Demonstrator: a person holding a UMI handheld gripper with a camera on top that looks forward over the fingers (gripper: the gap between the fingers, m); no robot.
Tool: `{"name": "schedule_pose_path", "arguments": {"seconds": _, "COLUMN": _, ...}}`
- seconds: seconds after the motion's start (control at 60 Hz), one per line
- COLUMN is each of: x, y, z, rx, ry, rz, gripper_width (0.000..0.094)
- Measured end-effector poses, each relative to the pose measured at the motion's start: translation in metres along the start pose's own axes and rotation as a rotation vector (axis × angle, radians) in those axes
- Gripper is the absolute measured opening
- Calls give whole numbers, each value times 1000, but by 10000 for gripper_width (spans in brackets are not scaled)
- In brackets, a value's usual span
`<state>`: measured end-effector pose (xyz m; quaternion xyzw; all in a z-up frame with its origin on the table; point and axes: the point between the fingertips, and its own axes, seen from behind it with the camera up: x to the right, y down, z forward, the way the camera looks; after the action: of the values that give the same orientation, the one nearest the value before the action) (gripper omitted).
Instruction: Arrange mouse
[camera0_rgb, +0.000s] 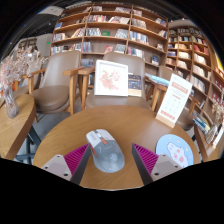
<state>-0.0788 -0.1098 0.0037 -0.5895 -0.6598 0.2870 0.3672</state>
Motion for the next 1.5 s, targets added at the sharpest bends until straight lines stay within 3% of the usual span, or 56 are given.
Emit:
{"name": "schedule_pose_path", "arguments": {"seconds": 0.417, "x": 20, "y": -12, "z": 42, "rx": -34, "ry": 26, "rz": 39, "gripper_width": 830}}
{"name": "schedule_pose_path", "arguments": {"seconds": 0.517, "x": 14, "y": -12, "z": 43, "rx": -38, "ry": -3, "rz": 61, "gripper_width": 699}}
{"name": "schedule_pose_path", "arguments": {"seconds": 0.55, "x": 9, "y": -12, "z": 44, "rx": -40, "ry": -21, "rz": 63, "gripper_width": 590}}
{"name": "schedule_pose_path", "arguments": {"seconds": 0.567, "x": 7, "y": -12, "z": 44, "rx": -42, "ry": -31, "rz": 67, "gripper_width": 485}}
{"name": "schedule_pose_path", "arguments": {"seconds": 0.667, "x": 12, "y": -11, "z": 40, "rx": -57, "ry": -14, "rz": 75, "gripper_width": 442}}
{"name": "schedule_pose_path", "arguments": {"seconds": 0.883, "x": 43, "y": -72, "z": -19, "rx": 68, "ry": -45, "rz": 68, "gripper_width": 437}}
{"name": "schedule_pose_path", "arguments": {"seconds": 1.05, "x": 134, "y": -103, "z": -50, "rx": 116, "ry": 31, "rz": 75, "gripper_width": 437}}
{"name": "schedule_pose_path", "arguments": {"seconds": 1.267, "x": 239, "y": -50, "z": -37, "rx": 37, "ry": 137, "rz": 138, "gripper_width": 436}}
{"name": "schedule_pose_path", "arguments": {"seconds": 1.5, "x": 259, "y": 29, "z": -3, "rx": -65, "ry": 131, "rz": 183, "gripper_width": 437}}
